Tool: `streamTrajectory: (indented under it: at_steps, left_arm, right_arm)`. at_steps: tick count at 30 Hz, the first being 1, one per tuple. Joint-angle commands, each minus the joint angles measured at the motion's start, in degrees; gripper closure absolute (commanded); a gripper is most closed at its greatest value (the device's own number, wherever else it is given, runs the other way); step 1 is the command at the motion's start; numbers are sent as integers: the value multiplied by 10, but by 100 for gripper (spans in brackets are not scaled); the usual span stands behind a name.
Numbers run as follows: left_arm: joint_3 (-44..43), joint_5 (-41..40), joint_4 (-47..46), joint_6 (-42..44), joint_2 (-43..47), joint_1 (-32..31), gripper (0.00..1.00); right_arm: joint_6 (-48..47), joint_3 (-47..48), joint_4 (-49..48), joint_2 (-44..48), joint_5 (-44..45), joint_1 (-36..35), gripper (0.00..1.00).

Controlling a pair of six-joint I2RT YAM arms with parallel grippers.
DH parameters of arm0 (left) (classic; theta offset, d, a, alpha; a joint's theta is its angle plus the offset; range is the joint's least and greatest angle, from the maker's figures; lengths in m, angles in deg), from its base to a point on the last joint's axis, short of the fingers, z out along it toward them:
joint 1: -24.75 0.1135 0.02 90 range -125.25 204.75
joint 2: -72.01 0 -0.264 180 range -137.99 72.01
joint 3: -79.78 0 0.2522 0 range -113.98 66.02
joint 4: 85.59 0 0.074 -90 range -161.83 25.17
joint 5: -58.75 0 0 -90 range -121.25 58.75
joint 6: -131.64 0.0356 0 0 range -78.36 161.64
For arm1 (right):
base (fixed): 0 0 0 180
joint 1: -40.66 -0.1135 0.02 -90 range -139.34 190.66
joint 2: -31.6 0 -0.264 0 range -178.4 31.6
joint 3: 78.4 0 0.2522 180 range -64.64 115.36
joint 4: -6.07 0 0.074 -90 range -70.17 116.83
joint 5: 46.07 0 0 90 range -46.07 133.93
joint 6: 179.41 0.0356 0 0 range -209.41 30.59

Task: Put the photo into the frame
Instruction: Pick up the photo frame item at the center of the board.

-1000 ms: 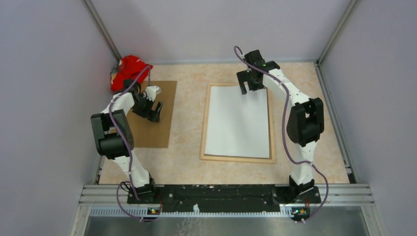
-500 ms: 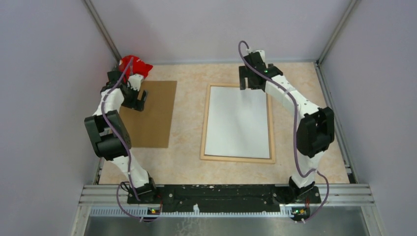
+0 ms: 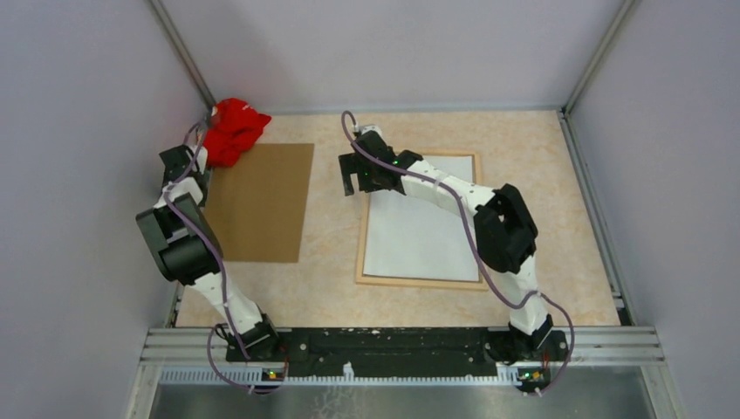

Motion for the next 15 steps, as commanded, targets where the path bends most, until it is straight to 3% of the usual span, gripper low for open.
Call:
streamTrajectory:
  at_steps: [1,15]
  left_arm:
    - [25,-59,-117,25,-20,0,31]
    - [62,6,-82,-4,-83,-1,32]
  right_arm:
    - [14,37,-32,-24,-32,-11,5]
    - [81,26,-109,-92,-100,-14,8]
